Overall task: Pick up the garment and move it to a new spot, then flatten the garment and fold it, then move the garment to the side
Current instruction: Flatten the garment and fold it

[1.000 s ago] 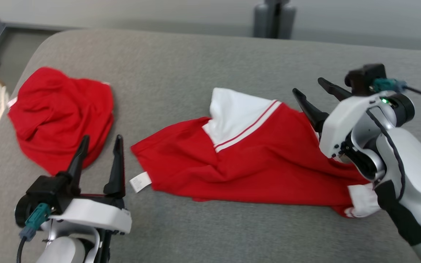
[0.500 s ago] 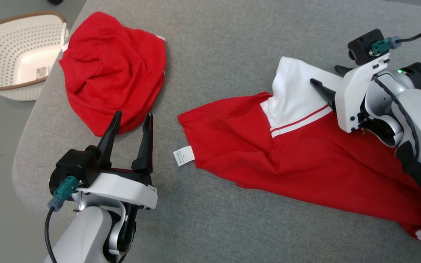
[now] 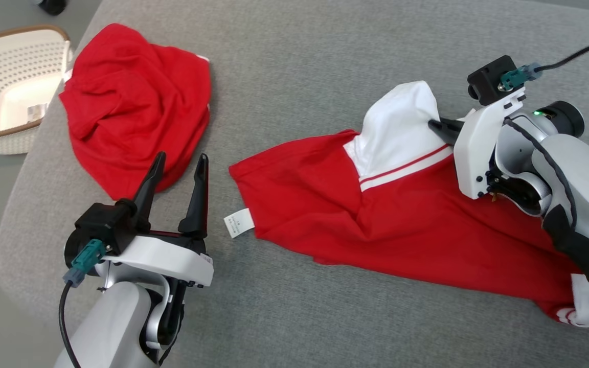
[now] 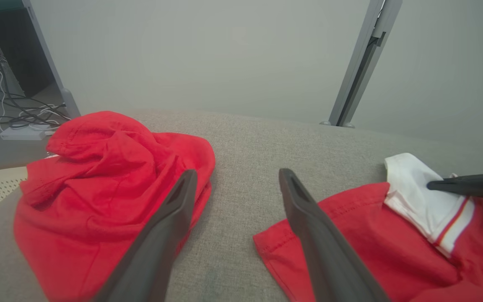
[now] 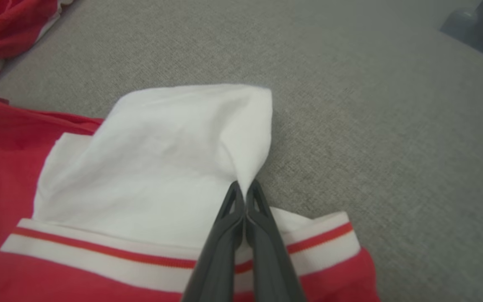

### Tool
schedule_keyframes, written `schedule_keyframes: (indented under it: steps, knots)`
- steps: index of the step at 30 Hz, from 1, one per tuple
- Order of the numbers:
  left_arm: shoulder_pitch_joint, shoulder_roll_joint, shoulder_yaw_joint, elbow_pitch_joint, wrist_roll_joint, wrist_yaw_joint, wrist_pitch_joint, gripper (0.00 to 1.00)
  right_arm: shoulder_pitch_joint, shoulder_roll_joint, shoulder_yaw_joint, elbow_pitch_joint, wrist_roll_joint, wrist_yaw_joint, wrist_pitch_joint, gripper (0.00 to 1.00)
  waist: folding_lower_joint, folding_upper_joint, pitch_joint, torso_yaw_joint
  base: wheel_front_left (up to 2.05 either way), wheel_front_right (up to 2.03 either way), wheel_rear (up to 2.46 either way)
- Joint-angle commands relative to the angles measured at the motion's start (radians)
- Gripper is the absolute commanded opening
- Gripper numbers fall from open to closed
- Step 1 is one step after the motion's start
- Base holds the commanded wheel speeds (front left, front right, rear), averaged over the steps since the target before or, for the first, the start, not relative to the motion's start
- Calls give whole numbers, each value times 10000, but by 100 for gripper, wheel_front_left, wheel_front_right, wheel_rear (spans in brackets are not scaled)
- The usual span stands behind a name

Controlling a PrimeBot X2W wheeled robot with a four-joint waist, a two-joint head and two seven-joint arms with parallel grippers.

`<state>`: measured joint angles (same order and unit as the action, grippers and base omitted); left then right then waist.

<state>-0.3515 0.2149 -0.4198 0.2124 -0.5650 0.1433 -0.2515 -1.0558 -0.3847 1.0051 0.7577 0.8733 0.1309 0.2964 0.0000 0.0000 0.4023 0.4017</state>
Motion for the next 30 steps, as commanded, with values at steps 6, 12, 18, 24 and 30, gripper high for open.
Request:
schedule_keyframes:
  steps: [6,12,18,24,30]
  knots:
    - [136,396,213,-78,116,120,-42,100,392,-501,-312,-839,-68,-1,-2508,0,0,0,-566,-994,0,0,0]
    - [431,705,315,-345,66,290,131,100,1402,-925,-1096,-1934,-329,0,-4074,0,0,0,-1040,-1738,0,0,0]
    - [794,960,403,-692,22,489,359,100,2991,-1438,-1702,-3599,-753,0,-4725,0,0,0,-1374,-2269,0,0,0]
    - [1345,1245,546,-1150,-57,803,639,100,5737,-1721,-2906,-5401,-1251,0,-4978,0,0,0,-1784,-2871,0,0,0]
    - [1749,1455,553,-1508,-56,1069,909,100,8021,-1810,-3699,-6411,-1802,0,-4701,0,0,0,-2210,-3305,0,0,0]
